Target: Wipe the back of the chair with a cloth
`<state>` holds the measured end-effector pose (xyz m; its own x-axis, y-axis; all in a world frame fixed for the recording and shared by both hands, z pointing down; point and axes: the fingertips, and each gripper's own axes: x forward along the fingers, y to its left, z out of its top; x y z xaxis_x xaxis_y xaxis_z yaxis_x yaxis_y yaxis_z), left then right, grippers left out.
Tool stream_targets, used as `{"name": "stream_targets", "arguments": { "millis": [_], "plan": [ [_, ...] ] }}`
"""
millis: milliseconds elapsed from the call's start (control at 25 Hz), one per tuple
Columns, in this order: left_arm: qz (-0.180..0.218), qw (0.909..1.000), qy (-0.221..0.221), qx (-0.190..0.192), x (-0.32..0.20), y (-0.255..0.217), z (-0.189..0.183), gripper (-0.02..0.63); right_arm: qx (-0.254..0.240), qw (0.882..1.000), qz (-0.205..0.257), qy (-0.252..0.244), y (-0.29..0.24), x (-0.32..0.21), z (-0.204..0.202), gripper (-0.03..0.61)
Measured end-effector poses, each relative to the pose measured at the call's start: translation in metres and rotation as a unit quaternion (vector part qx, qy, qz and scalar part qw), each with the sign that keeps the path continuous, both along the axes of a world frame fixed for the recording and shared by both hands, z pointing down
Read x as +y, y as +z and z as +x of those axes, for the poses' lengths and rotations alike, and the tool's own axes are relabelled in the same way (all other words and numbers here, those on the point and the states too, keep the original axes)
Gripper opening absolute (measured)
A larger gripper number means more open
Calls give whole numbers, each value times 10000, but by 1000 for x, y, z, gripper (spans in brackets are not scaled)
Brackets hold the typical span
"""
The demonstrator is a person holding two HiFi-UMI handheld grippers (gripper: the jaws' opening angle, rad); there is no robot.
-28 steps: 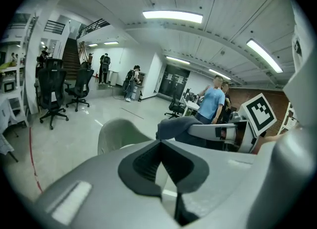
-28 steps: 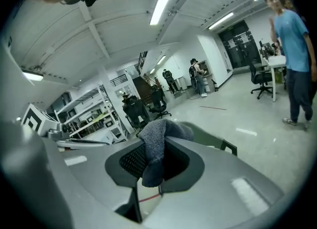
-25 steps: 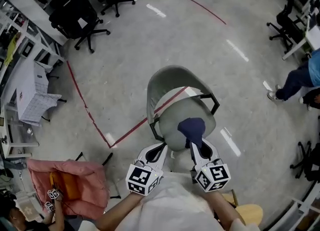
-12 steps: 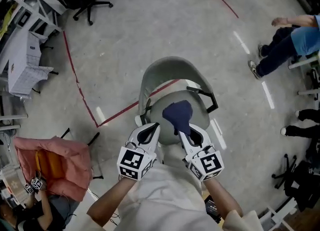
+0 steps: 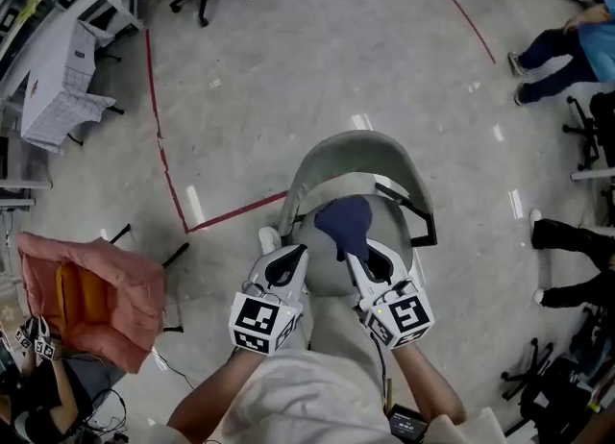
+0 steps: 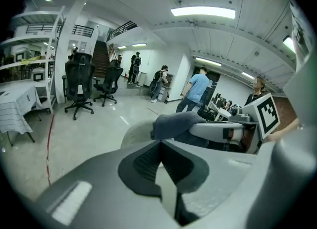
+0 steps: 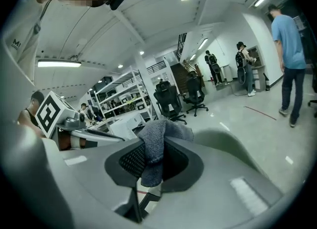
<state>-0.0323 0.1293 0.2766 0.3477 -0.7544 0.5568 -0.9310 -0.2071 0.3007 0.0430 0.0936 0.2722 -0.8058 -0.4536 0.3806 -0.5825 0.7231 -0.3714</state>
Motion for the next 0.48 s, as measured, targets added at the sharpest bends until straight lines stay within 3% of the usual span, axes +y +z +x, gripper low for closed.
{"name": "stream_targets", "arguments": {
  "millis": [480],
  "plan": [
    [-109, 9995, -306, -35, -25, 52, -28, 2, 101, 9976, -356, -591, 68, -33, -52, 80]
  ]
}}
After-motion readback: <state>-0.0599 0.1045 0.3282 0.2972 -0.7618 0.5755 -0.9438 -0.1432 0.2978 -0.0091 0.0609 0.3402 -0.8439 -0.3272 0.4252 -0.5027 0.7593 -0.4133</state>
